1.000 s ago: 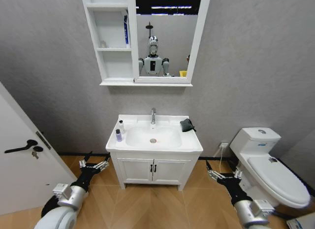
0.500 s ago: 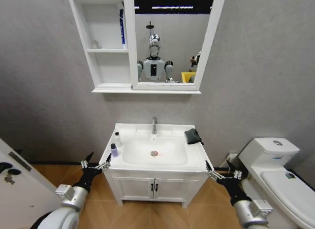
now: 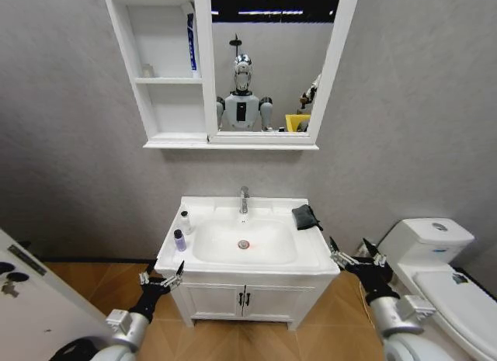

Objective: Move facial cleanser and shampoo from washbasin to cabinet, then wipe washbasin with towel.

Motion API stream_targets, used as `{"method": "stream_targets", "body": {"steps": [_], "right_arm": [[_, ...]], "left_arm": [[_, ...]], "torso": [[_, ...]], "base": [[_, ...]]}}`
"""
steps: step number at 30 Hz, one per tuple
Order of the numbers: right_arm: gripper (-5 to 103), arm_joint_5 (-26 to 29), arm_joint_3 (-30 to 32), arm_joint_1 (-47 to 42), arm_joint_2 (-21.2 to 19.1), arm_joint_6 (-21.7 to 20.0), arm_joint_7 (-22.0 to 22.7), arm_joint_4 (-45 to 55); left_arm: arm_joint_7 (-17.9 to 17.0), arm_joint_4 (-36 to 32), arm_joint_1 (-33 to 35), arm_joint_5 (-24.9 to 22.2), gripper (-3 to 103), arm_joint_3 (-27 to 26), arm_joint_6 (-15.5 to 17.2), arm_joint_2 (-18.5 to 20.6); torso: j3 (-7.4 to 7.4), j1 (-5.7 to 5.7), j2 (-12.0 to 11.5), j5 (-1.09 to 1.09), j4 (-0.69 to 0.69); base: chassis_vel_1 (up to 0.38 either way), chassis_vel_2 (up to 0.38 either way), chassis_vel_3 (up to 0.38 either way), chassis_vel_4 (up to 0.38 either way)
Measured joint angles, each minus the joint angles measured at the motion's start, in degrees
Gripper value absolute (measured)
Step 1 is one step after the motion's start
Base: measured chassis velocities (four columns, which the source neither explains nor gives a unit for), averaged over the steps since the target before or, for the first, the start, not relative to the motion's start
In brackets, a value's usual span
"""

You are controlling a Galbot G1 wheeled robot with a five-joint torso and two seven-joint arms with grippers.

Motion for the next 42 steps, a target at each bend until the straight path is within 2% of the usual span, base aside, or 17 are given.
{"method": "stream_targets", "body": {"steps": [5,10,15,23,24,27,29,31,34,42], "right_arm": [[100,1.3,0.2,2.2,0.0,-2.2,1.5,0.5],[100,1.9,0.1,2.7,0.2,-2.9,1.9,0.7],[100,2.2,-0.1,3.5,0.2,-3.0,1.9,0.5],[100,3.7,0.5,4.2,-0.4,-3.0,1.9,0.9],[100,3.9,0.3,4.6,-0.7,-3.0,1.8,0.7],[100,4.1,0.1,4.9,-1.1,-3.0,1.6,0.6],[100,4.7,0.3,4.7,-1.6,-2.9,1.4,0.5],[100,4.9,0.3,4.8,-1.8,-2.8,1.3,0.4],[100,5.0,0.0,5.3,-2.3,-2.8,1.2,-0.1],[100,5.1,0.2,5.3,-2.3,-2.6,1.1,-0.7]], "left_arm": [[0.6,2.1,-1.4,-0.1,100,0.6,-1.0,0.6],[0.2,3.5,-3.7,-0.2,100,1.2,-0.3,0.5],[-3.2,6.8,-8.5,-0.9,100,3.1,2.7,1.9],[-6.8,11.1,-12.8,-0.5,100,5.2,4.3,2.5],[-7.2,11.7,-13.0,-0.1,100,5.1,4.2,2.3],[-7.6,12.6,-13.7,0.4,100,4.8,3.8,2.0],[-8.3,14.2,-15.4,0.5,100,4.4,3.6,2.1],[-8.5,14.4,-15.9,0.5,100,4.2,3.6,2.2],[-8.8,14.8,-16.8,0.1,100,4.0,4.1,2.7],[-9.1,16.6,-19.6,-0.9,100,5.9,5.6,3.0]], "torso": [[0.00,0.01,0.0,0.00,0.00],[0.00,0.00,0.0,0.00,-0.01],[0.00,0.01,0.0,0.00,-0.01],[0.00,0.01,0.0,-0.01,-0.03],[0.00,0.01,0.0,0.00,0.00],[0.01,0.01,0.0,0.00,0.04],[0.00,0.01,0.0,-0.02,-0.03],[0.00,0.01,0.0,0.00,-0.04],[0.00,0.01,0.0,0.00,0.02],[0.01,0.01,0.0,-0.01,-0.01]], "base": [[0.000,0.000,0.000,0.000],[0.000,0.000,0.000,0.000],[0.000,0.000,0.000,0.000],[0.000,0.000,0.000,0.000],[0.000,0.000,0.000,0.000],[0.000,0.000,0.000,0.000],[0.000,0.000,0.000,0.000],[0.000,0.000,0.000,0.000],[0.000,0.000,0.000,0.000],[0.000,0.000,0.000,0.000]]}}
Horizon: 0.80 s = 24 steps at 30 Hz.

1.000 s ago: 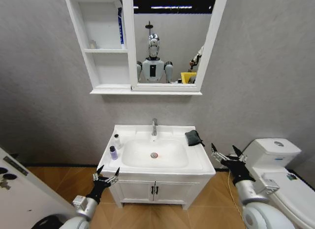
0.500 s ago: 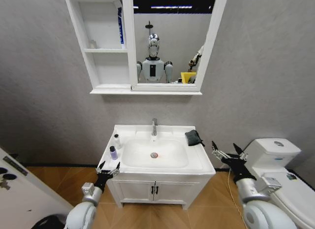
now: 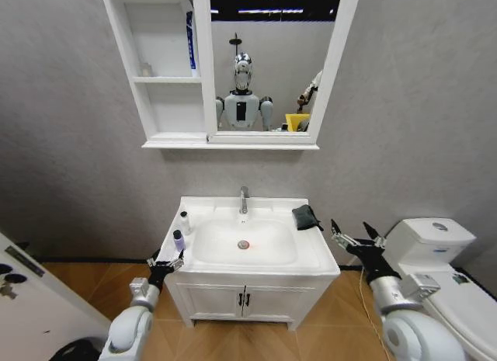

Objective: Move facial cleanser and shampoo from washbasin to cabinet, then wipe washbasin with towel.

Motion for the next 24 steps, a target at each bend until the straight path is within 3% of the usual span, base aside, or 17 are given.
{"method": "stream_targets", "body": {"steps": [24], "right_arm": [[100,-0.3,0.4,0.3,0.4,0.0,0.3,0.1]], "left_arm": [[-1.6,7.6,-8.1,-1.0,100,3.5,0.6,0.3]], "torso": [[0.00,0.00,0.0,0.00,0.00]], "base": [[0.000,0.000,0.000,0.000]]}}
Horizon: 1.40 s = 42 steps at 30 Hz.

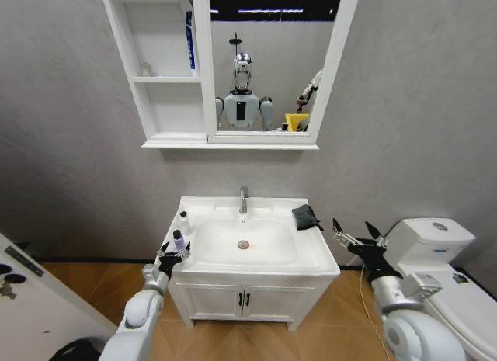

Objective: Move facial cleanser and shampoo from washbasin to cabinet, then wipe washbasin with towel.

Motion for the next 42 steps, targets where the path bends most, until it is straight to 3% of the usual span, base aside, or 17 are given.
{"method": "stream_targets", "body": {"steps": [3,5,7,8,10,12,13,18,29,35,37,38,40,41,42], "right_arm": [[100,0.0,0.1,-0.2,0.1,0.0,0.0,0.0],[100,0.0,0.1,-0.3,0.2,0.0,0.0,0.0],[100,0.0,0.1,-0.3,0.3,0.0,0.0,0.0],[100,0.0,0.2,-0.4,0.3,0.0,0.0,0.1],[100,0.0,0.2,-0.4,0.3,0.0,0.0,0.1],[100,0.0,0.2,-0.4,0.4,0.0,0.0,0.2],[100,0.0,0.2,-0.4,0.4,0.0,0.0,0.2],[100,0.0,0.3,-0.7,0.5,0.0,0.1,0.6],[100,-0.1,0.2,-1.2,0.7,0.2,0.1,1.1],[100,-0.7,-0.6,-1.1,1.0,0.2,-0.2,1.0],[100,-1.4,-1.4,-0.8,1.3,0.2,-0.4,0.6],[100,-1.4,-1.4,-0.8,1.3,0.2,-0.4,0.6],[100,-1.6,-1.8,-0.6,1.4,0.1,-0.5,0.6],[100,-1.6,-1.8,-0.6,1.4,0.1,-0.5,0.6],[100,-1.7,-1.8,-0.5,1.4,0.1,-0.6,0.5]], "left_arm": [[-0.2,0.5,-0.5,0.4,99,-0.1,-0.1,0.0],[-0.2,0.9,-0.8,0.5,89,-0.1,-0.2,0.0],[-0.2,0.9,-0.8,0.5,89,-0.2,-0.3,0.0],[-0.2,1.1,-0.8,0.5,78,-0.2,-0.3,-0.1],[-0.2,1.1,-0.8,0.6,78,-0.2,-0.3,-0.1],[-0.1,1.1,-0.8,0.6,67,-0.2,-0.4,-0.2],[-0.1,1.1,-0.8,0.6,67,-0.2,-0.4,-0.2],[0.0,1.0,-0.8,0.7,45,-0.3,-0.4,0.0],[0.0,-0.4,-0.2,0.5,42,-0.6,-0.7,0.2],[-4.6,-9.7,1.0,-2.4,42,0.2,2.7,4.0],[-8.4,-15.9,0.5,-6.5,42,1.2,6.6,8.3],[-8.4,-15.9,0.5,-6.5,42,1.2,6.6,8.3],[-12.9,-20.4,-1.0,-12.1,42,1.6,10.8,12.4],[-12.9,-20.4,-1.0,-12.1,42,1.6,10.8,12.4],[-15.4,-22.4,-2.6,-15.9,42,1.5,13.1,14.9]], "torso": [[0.00,0.00,0.0,0.00,0.00],[0.00,0.00,0.0,0.00,0.00],[0.00,0.00,0.0,0.00,0.00],[0.00,0.00,0.0,0.00,0.00],[0.00,0.00,0.0,0.00,0.00],[0.00,0.00,0.0,0.00,0.00],[0.00,0.00,0.0,0.00,0.00],[0.00,0.00,0.0,0.00,0.00],[0.00,0.00,0.0,-0.01,0.00],[0.00,0.00,0.0,-0.01,0.01],[0.00,0.00,0.0,0.00,0.00],[0.00,0.00,0.0,0.00,0.00],[0.00,0.00,0.0,-0.01,0.01],[0.00,0.00,0.0,-0.01,0.01],[0.00,0.00,0.0,-0.01,0.01]], "base": [[0.000,0.000,0.000,0.000],[0.000,0.000,0.000,0.000],[0.000,0.000,0.000,0.000],[0.000,0.000,0.000,0.000],[0.000,0.000,0.000,0.000],[0.000,0.000,0.000,0.000],[0.000,0.000,0.000,0.000],[0.000,0.000,0.000,0.000],[0.000,0.000,0.000,0.000],[0.000,0.000,0.000,0.000],[0.000,0.000,0.000,0.000],[0.000,0.000,0.000,0.000],[0.000,0.000,0.000,0.000],[0.000,0.000,0.000,0.000],[0.000,0.000,0.000,0.000]]}}
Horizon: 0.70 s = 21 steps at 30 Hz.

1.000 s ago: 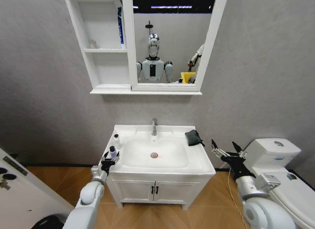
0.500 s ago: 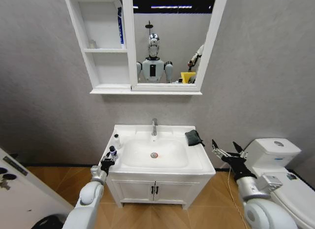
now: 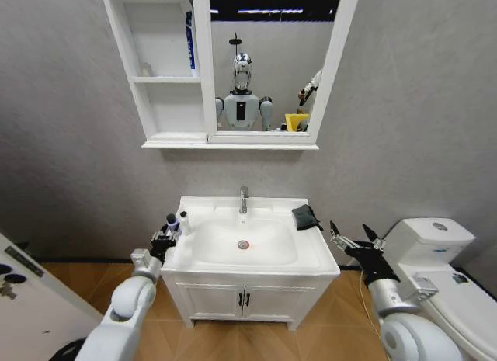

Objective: Move facial cleanser and shampoo from washbasin to cabinet, then wipe washbasin with towel.

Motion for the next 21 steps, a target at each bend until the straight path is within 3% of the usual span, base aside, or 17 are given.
{"method": "stream_targets", "body": {"steps": [1,3,4,6,9,11,15,17,21], "right_arm": [[100,0.0,0.0,0.0,0.0,0.0,0.0,0.0],[100,-0.2,-0.1,0.0,0.0,0.0,-0.2,-0.3],[100,-0.2,-0.1,0.0,0.0,0.0,-0.2,-0.3],[100,-0.4,-0.2,-0.2,0.0,0.0,-0.4,-0.5],[100,-0.5,-0.3,-0.2,0.0,0.0,-0.6,-0.6],[100,-0.9,-0.6,-0.2,-0.2,0.0,-0.7,-0.6],[100,-1.2,-0.7,0.0,-0.3,0.0,-0.7,-0.7],[100,-1.9,-0.9,0.3,-0.3,0.0,-0.7,-1.2],[100,-2.6,-1.0,0.4,-0.1,0.0,-0.7,-1.6]], "left_arm": [[0.0,0.0,0.0,0.0,42,0.0,0.0,0.0],[-2.8,-2.0,-4.4,-7.4,42,-0.5,3.6,5.5],[-2.8,-2.0,-4.4,-7.4,42,-0.5,3.6,5.5],[-4.0,-2.1,-10.2,-13.4,42,-0.6,6.4,11.3],[-4.3,-1.7,-12.8,-15.1,42,-0.6,7.2,13.2],[-4.6,0.0,-19.1,-19.0,42,0.5,8.8,17.1],[-4.8,1.7,-24.8,-22.1,42,2.0,10.0,19.5],[-4.8,3.9,-30.8,-24.8,42,4.0,11.2,21.2],[-4.3,6.8,-37.4,-26.2,42,6.3,12.1,22.6]], "torso": [[0.00,0.00,0.0,0.00,0.00],[0.00,0.00,0.0,0.00,0.00],[0.00,0.00,0.0,0.00,0.00],[0.00,0.00,0.0,-0.01,-0.01],[0.00,0.00,0.0,0.02,-0.01],[0.00,0.00,0.0,-0.02,-0.01],[0.00,0.00,0.0,0.01,-0.01],[0.01,0.01,0.0,-0.01,0.00],[0.00,0.01,0.0,0.01,-0.01]], "base": [[0.000,0.000,0.000,0.000],[0.000,0.000,0.000,0.000],[0.000,0.000,0.000,0.000],[0.000,0.000,0.000,0.000],[0.000,0.000,0.000,0.000],[0.000,0.000,0.000,0.000],[0.000,0.000,0.000,0.000],[0.000,0.000,0.000,0.000],[0.000,0.000,0.000,0.000]]}}
